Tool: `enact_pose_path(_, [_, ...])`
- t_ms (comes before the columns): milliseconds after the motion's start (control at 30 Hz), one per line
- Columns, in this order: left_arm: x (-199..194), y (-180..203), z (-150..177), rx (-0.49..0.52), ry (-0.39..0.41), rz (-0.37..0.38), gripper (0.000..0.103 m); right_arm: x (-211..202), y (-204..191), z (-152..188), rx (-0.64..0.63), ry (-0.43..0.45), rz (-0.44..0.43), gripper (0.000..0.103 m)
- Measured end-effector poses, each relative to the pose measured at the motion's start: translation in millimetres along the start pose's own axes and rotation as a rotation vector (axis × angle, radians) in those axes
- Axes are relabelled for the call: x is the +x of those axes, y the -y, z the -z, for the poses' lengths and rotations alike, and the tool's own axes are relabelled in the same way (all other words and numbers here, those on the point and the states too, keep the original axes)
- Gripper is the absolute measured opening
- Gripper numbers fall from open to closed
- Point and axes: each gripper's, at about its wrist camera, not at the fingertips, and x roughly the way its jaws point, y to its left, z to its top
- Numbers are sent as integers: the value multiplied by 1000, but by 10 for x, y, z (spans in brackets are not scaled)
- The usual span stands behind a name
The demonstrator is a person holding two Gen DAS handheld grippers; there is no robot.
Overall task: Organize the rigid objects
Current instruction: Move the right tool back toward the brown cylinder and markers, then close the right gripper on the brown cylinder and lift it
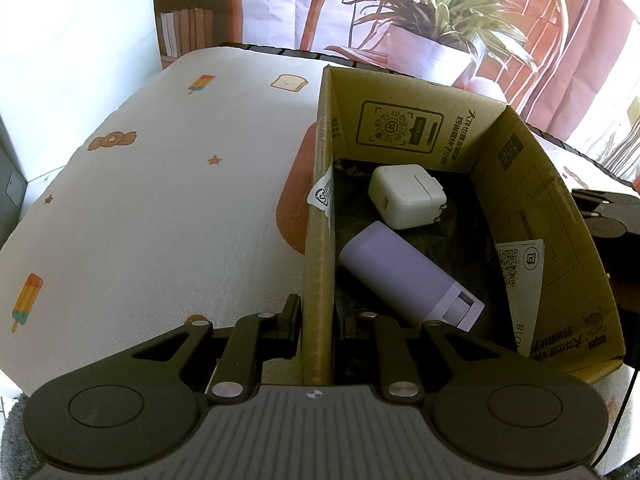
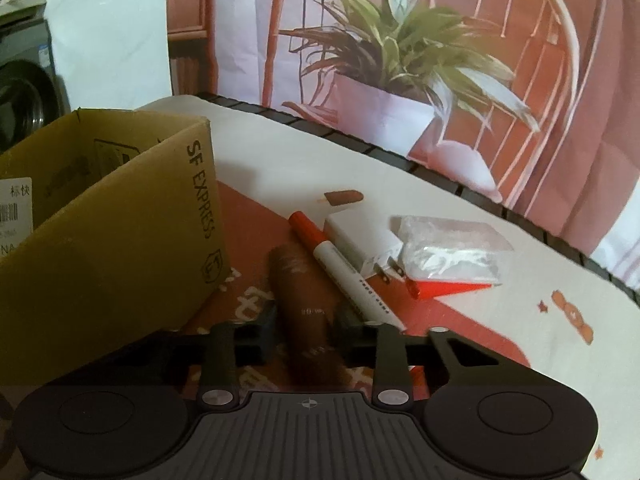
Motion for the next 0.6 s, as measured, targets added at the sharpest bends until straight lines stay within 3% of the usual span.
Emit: enact_pose_path(600, [-9,-3,6,-2,2,0,19,-445,118,445,322,9,-19,21])
